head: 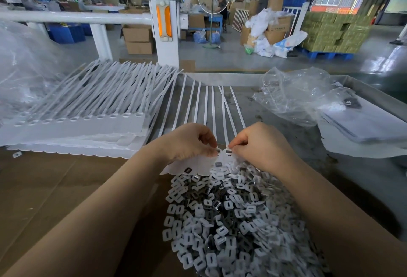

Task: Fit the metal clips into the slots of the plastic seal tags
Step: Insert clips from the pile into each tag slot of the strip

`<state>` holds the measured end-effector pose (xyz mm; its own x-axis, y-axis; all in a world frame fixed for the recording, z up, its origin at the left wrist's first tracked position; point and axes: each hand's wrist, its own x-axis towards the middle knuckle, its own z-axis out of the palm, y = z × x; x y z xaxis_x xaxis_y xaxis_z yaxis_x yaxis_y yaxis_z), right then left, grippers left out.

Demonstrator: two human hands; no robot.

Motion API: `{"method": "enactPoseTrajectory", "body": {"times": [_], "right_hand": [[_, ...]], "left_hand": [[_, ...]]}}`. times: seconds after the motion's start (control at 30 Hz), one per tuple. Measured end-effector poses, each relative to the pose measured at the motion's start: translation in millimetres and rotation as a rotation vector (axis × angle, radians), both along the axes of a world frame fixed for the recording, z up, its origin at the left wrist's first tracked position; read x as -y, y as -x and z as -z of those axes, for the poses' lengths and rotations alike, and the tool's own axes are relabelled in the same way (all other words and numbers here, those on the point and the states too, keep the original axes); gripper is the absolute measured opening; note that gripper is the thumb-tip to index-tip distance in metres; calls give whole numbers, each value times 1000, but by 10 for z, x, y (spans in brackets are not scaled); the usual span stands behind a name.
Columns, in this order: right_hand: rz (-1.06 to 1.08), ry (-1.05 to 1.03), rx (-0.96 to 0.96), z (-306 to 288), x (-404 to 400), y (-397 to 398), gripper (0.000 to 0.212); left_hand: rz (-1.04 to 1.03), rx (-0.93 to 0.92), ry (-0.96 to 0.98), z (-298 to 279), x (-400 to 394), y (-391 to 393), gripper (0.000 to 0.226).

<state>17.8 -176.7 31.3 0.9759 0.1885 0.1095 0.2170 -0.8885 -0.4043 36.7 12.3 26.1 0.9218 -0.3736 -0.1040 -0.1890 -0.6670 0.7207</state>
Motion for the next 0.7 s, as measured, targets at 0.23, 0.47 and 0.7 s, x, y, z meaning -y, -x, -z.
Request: {"method": "enactPoseTrajectory", "body": {"times": [0.23, 0.47, 0.7], "right_hand": [[10, 18, -11, 8, 10, 3, 23], [-183, -69, 47, -60, -153, 105, 18], [-505, 34, 84, 6, -433, 301, 23]], "left_hand": [[8, -4, 3, 10, -3, 2, 13], [26, -23, 5, -16, -25, 10, 6], [10, -41, -16, -36, -55, 6, 18]]}}
